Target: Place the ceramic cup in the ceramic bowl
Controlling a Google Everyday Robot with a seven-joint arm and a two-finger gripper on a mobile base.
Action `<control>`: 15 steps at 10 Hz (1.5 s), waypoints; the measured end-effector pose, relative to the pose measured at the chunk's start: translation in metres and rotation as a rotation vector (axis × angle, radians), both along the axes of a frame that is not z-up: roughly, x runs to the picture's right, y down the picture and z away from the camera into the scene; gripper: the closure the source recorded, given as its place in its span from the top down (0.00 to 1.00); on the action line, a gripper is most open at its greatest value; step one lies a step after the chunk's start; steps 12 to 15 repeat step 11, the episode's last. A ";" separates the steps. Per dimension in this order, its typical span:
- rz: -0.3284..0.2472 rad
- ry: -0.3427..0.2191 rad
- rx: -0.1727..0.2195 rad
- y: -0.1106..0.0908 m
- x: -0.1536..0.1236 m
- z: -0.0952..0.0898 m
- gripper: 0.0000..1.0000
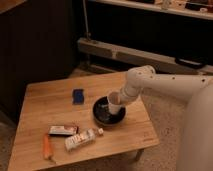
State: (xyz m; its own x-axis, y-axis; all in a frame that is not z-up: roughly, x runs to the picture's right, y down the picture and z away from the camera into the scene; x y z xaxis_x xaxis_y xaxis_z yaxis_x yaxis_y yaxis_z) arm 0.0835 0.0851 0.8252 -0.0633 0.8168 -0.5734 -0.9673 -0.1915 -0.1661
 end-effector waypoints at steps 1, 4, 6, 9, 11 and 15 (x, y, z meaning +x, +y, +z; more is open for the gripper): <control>-0.005 -0.005 -0.015 0.002 -0.014 0.009 0.28; -0.050 0.004 -0.040 0.001 -0.053 0.020 0.61; -0.068 0.034 -0.062 0.010 -0.054 0.026 0.77; -0.070 0.065 -0.079 0.018 -0.046 0.025 0.80; -0.048 0.057 -0.062 0.023 -0.032 0.013 0.80; -0.048 0.057 -0.062 0.023 -0.032 0.013 0.80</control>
